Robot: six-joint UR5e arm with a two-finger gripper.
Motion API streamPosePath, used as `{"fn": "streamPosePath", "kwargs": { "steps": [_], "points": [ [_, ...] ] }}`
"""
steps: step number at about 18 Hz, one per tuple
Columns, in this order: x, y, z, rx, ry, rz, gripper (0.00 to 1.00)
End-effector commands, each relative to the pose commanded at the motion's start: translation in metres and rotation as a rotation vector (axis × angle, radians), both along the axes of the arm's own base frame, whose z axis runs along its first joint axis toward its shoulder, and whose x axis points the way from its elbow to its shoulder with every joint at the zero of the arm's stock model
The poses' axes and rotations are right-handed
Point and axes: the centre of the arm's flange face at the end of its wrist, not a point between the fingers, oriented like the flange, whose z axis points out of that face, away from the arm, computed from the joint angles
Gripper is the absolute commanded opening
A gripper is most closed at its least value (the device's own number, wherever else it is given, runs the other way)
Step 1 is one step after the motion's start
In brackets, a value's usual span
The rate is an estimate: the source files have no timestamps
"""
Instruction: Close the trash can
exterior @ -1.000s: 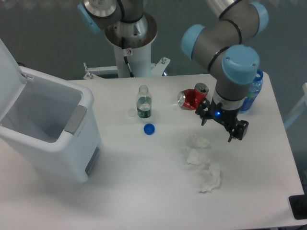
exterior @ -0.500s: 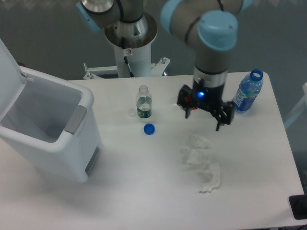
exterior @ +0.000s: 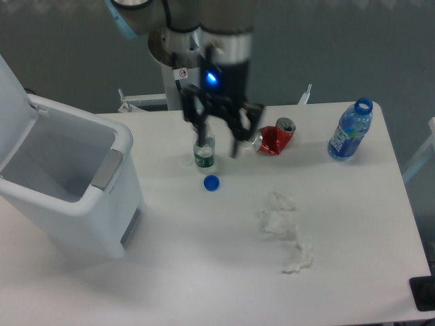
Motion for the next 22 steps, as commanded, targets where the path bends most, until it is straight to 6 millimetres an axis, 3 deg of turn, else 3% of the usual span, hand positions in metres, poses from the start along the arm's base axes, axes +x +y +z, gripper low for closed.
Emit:
{"fn": "streamPosePath", "kwargs": {
  "steps": [2, 4, 9, 16, 22],
  "points": [
    [0.020, -0.001, 0.015, 0.031, -0.011, 0.002, 0.17],
    [0.052, 0.010, 0.021, 0.041, -0.017, -0.051, 0.10],
    [0.110, 0.017, 0.038, 0.072, 0.009, -0.163, 0.06],
    [0.149, 0.011, 0.082, 0.159, 0.029, -0.236, 0.02],
    [0.179, 0.013, 0.098, 0.187, 0.053, -0.307, 0.02]
  ]
}}
